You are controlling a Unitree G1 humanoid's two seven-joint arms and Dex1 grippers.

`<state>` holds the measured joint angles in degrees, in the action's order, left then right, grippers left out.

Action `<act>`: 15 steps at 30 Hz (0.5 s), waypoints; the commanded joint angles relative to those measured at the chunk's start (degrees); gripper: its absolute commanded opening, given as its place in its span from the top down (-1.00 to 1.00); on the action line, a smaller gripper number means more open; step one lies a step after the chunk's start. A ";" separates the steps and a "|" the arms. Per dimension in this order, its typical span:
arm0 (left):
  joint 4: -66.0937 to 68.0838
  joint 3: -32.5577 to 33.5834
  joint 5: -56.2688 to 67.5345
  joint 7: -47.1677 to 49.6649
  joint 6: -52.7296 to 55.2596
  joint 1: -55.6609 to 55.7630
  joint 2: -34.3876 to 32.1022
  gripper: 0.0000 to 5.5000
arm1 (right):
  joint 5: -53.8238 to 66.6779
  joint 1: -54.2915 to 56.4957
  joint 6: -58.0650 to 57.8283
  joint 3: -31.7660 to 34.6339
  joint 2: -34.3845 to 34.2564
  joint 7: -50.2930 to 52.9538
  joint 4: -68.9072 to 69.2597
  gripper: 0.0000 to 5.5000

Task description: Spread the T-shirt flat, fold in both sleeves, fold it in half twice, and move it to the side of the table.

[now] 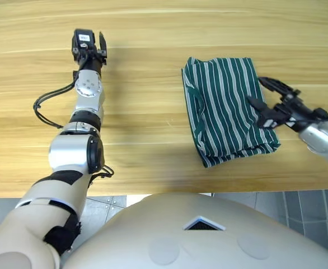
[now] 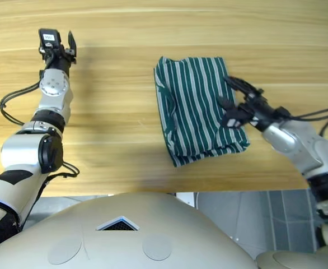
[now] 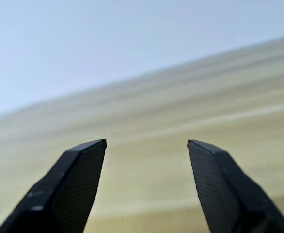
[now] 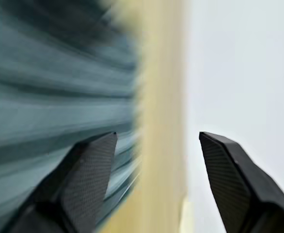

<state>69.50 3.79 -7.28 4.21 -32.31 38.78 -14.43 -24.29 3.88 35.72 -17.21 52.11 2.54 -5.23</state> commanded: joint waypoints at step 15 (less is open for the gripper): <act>-9.99 -14.73 -12.47 3.61 -9.38 -1.87 8.59 -0.13 | -17.16 4.33 -5.30 -4.30 -16.51 -1.04 -7.07 -0.14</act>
<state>59.67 -11.89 -20.48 6.84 -42.67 37.92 -5.00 -40.41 8.99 30.56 -21.26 34.38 3.11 -13.23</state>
